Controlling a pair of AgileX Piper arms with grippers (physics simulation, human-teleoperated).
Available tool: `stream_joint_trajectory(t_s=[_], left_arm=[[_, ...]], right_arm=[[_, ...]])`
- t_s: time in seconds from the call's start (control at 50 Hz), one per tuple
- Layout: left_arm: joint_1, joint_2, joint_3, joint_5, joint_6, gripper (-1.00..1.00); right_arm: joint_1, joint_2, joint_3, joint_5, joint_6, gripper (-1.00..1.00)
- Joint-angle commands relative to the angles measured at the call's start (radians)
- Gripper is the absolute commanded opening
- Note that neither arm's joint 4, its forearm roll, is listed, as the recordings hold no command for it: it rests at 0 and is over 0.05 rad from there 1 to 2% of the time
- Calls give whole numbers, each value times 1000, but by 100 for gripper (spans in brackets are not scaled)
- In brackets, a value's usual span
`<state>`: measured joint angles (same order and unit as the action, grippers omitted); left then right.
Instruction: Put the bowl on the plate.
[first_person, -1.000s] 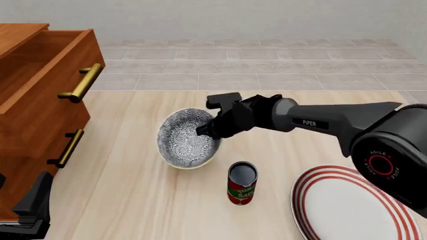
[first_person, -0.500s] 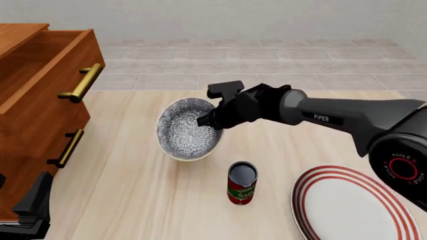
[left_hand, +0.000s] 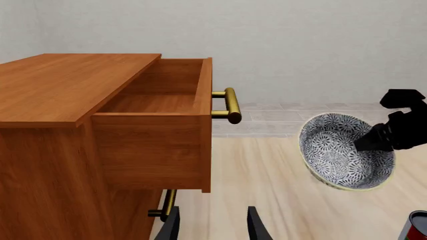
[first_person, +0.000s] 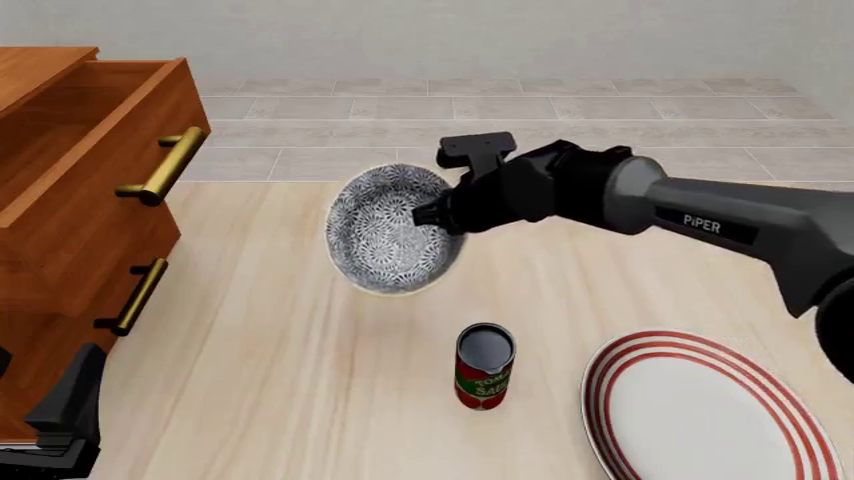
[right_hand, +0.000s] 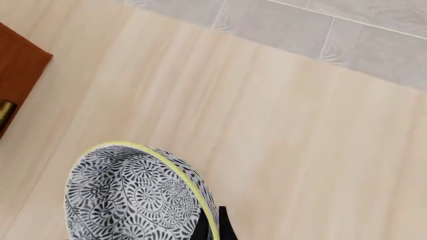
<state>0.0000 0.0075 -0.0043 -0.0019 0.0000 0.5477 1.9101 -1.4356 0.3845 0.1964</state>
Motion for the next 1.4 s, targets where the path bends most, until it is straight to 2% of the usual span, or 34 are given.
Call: stream_joint_trajectory(t_s=[0.02, 0.66, 0.94, 1.4], left_arm=[[0, 0, 0, 0, 0, 100], [0, 0, 0, 0, 0, 100], [0, 0, 0, 0, 0, 100], [0, 0, 0, 0, 0, 100]], right_arm=[[-26, -81, 52, -12, 5, -100], [-132, -311, 221, 4, -14, -100], [-207, -459, 336, 24, -21, -100], [-317, -651, 463, 74, -28, -100]])
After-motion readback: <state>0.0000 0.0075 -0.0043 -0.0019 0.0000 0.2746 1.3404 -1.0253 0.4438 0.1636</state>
